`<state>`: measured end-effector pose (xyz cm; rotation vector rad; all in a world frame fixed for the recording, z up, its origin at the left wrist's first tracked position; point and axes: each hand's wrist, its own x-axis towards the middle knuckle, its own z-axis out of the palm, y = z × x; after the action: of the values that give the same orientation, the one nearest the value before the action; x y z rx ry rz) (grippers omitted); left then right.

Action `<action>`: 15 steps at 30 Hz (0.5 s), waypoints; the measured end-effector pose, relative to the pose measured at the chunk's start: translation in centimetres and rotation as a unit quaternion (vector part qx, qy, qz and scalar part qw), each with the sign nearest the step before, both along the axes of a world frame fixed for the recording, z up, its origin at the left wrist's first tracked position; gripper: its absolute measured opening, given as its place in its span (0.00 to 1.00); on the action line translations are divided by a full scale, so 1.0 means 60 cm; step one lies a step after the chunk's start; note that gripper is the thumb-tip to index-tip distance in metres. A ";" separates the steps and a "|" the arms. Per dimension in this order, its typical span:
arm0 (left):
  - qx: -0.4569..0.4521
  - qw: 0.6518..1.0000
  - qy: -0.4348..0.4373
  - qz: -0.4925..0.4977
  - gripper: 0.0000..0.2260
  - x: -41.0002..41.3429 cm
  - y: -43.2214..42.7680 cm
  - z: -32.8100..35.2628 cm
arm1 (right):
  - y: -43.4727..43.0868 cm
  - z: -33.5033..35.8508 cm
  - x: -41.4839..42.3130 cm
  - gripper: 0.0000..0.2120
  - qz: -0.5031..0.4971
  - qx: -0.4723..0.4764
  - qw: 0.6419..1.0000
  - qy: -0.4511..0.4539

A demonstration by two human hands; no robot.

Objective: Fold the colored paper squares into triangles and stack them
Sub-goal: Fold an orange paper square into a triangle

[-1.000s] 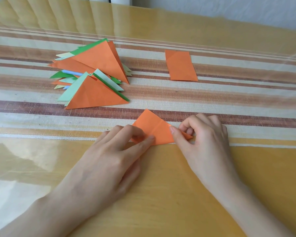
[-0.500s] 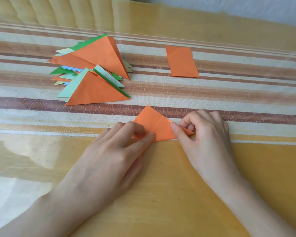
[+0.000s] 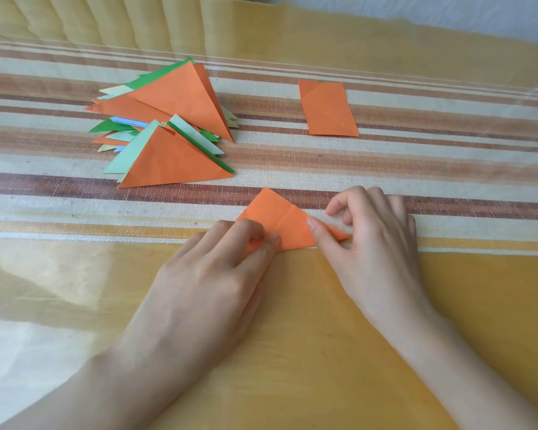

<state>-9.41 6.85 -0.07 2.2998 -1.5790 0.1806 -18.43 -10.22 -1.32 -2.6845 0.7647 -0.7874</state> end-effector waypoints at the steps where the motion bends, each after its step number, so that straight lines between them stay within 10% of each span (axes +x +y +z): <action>1: 0.001 1.000 -0.018 0.009 0.18 -0.006 -0.002 0.000 | 0.000 0.000 0.000 0.15 -0.006 -0.005 1.000 0.007; 15: 0.003 0.999 -0.037 0.029 0.19 -0.015 -0.003 0.000 | -0.033 0.020 -0.054 0.19 0.049 0.199 0.979 -0.014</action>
<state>-10.30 6.64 -0.05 2.3711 -1.5512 0.2781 -21.64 -12.19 -0.11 -2.3272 0.6909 -0.5760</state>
